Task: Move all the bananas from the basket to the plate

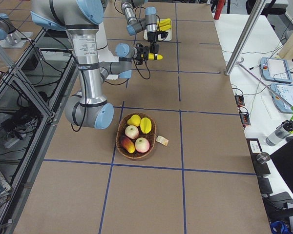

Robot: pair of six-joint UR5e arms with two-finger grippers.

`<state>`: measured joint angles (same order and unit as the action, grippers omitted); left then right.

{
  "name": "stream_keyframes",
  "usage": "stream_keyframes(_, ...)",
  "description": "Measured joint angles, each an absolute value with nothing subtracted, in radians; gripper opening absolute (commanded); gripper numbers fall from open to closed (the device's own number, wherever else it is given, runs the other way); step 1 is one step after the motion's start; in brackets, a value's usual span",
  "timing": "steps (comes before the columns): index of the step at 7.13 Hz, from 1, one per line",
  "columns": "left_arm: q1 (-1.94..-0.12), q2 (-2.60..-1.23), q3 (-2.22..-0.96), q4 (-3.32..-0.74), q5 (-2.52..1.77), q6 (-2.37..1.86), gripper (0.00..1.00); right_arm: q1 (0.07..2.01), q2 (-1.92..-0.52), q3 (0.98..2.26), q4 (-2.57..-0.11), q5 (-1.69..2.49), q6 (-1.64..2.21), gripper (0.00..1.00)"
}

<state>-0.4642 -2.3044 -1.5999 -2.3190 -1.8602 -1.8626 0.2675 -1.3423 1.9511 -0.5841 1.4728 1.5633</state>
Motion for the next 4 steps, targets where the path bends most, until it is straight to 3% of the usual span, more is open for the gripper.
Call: stream_keyframes(4,-0.494,-2.259,-1.604,-2.319,-1.868,-1.848,0.00,0.282,-1.348,1.953,-0.600,1.483,1.563,1.00)
